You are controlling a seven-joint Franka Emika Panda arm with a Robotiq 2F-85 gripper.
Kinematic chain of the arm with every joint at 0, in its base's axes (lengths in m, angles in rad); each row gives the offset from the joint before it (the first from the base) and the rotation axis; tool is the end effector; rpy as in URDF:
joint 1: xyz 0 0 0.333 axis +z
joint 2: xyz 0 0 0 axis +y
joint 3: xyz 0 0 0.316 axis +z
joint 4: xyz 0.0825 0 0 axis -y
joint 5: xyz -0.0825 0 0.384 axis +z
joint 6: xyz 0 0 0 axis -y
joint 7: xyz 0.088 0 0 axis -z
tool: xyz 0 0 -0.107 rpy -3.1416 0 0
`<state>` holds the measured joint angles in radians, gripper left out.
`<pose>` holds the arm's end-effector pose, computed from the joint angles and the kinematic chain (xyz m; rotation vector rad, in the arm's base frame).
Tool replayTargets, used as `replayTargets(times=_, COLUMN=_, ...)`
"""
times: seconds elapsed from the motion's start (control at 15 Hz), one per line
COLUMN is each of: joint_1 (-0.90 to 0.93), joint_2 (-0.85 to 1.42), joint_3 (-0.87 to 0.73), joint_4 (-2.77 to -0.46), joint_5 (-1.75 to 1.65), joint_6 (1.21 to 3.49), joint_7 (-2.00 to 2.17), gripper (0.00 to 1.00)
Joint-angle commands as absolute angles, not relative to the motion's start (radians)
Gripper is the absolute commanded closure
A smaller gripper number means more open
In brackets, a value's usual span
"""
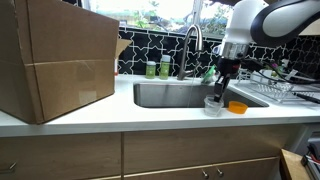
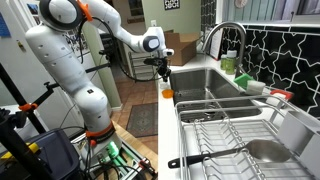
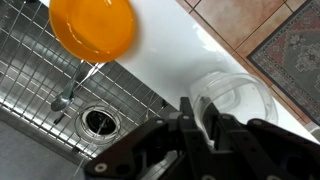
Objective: Pour the water, which is in the cup, into the bowl, then pour that water into the sink
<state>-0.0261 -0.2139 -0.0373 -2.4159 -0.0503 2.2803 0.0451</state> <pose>0.4673 -0.0310 0.3995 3.1048 -0.1191 0.1212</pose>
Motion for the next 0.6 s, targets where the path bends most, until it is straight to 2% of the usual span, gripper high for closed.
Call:
replayTargets(times=0.0, joint_1=-0.032, joint_2=-0.224, joint_3=-0.042, joint_4=-2.420, joint_5=-0.030, joint_6=2.279, joint_7=0.023, gripper=0.51)
replayTargets(times=0.4, joint_1=-0.033, joint_2=-0.257, joint_3=-0.040, joint_4=-2.427, joint_5=-0.036, joint_6=2.282, joint_7=0.030, gripper=0.04)
replayTargets(times=0.53, joint_1=-0.036, joint_2=-0.288, joint_3=-0.037, joint_4=-2.434, joint_5=-0.050, joint_6=2.276, joint_7=0.039, gripper=0.00)
